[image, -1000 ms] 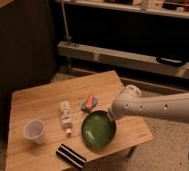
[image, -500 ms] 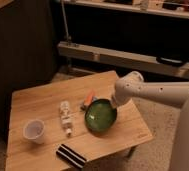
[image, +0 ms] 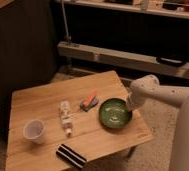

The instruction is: Drag the ceramic bowl in a circle

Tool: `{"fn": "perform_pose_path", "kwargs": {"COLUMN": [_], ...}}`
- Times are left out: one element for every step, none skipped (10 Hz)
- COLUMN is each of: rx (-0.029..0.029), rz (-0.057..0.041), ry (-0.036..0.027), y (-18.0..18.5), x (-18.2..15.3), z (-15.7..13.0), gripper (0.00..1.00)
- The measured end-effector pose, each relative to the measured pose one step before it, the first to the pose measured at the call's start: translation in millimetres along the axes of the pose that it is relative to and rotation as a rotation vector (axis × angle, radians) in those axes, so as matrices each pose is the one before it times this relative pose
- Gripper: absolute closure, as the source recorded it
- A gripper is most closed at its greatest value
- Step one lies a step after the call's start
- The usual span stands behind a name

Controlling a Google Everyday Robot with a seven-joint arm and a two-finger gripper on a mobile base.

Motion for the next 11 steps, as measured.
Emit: {"fn": "perform_pose_path", "kwargs": {"rx": [0.00425, 0.01081, 0.01372, 0.00725, 0.00275, 0.00060, -0.00043, -0.00066, -0.00446, -0.00466, -0.00242], "rz": [0.01254, 0.00349, -0.01503, -0.02356, -0.03600, -0.04729, -0.03606, -0.03757, -0.03798, -0.05035, -0.03673], "ry": [-0.01074, -0.01208, -0.00406, -0.00290, -0.00585, -0.01091, -0.01381, -0.01228, -0.01564, -0.02290, -0.01639], "y": [-15.21, -18.87, -15.71, -4.10, 3.73, 12.15, 13.57, 15.65, 19.59, 27.93, 21.45], "x": [12.75, 18.88, 22.23, 12.42, 15.14, 19.90, 15.37, 9.12, 1.93, -7.38, -11.62], "z": [-2.73, -4.03, -2.96, -0.94, -0.68, -2.46, -4.76, -4.50, -4.64, -5.76, -3.75], "gripper": [1.00, 1.00, 1.00, 1.00, 1.00, 1.00, 1.00, 1.00, 1.00, 1.00, 1.00]}}
